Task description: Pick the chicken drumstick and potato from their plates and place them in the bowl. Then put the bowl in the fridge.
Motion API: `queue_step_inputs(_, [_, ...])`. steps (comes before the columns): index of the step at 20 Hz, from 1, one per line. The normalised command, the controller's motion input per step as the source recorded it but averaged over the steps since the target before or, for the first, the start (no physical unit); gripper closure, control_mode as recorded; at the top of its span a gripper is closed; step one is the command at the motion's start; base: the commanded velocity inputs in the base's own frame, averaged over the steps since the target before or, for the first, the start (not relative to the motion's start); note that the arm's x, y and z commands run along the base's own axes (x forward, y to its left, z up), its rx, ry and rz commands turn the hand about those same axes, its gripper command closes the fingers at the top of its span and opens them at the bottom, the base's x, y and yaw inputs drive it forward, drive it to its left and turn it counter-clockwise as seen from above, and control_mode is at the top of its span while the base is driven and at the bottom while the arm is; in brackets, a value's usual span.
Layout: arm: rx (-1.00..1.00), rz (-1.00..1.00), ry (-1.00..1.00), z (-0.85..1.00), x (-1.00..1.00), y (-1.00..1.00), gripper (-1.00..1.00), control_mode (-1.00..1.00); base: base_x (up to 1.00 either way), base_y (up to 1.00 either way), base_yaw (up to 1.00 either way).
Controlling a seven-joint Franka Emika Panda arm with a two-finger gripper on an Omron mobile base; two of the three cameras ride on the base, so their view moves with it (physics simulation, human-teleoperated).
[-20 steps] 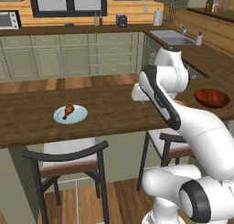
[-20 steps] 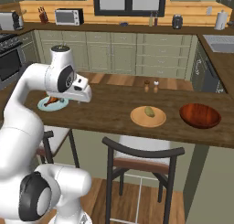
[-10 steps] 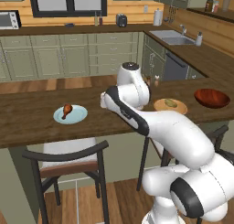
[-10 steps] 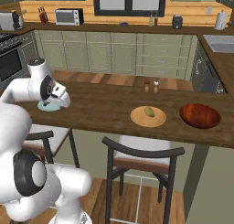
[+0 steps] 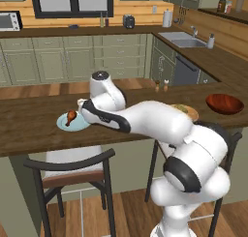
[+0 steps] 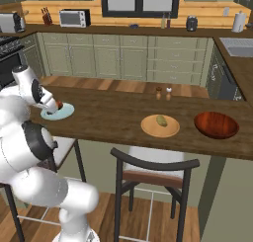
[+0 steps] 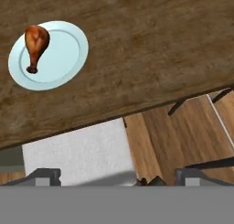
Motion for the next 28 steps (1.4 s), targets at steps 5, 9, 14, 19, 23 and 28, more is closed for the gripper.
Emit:
queue_step_inputs(5, [-0.1, 0.0, 0.27, 0.0, 0.82, 0.97, -1.0, -1.0, 0.0, 0.0, 0.0])
queue_step_inputs(9, [-0.1, 0.0, 0.24, -0.38, 0.63, 0.46, -1.0, -1.0, 0.0, 0.0, 0.0])
queue_step_inputs(14, [-0.1, 0.0, 0.05, -0.57, 0.56, 0.32, -1.0, -1.0, 0.0, 0.0, 0.0])
queue_step_inputs(19, [-0.02, -0.01, 0.03, -0.08, 0.56, 0.13, -1.0, -1.0, 0.0, 0.0, 0.0])
queue_step_inputs(23, [-0.01, -0.1, 0.0, -0.31, 0.4, 0.03, -1.0, -1.0, 0.0, 0.0, 0.0])
queue_step_inputs(28, [0.0, -0.11, 0.01, -0.48, 0.55, 0.0, -1.0, -1.0, 0.0, 0.0, 0.0])
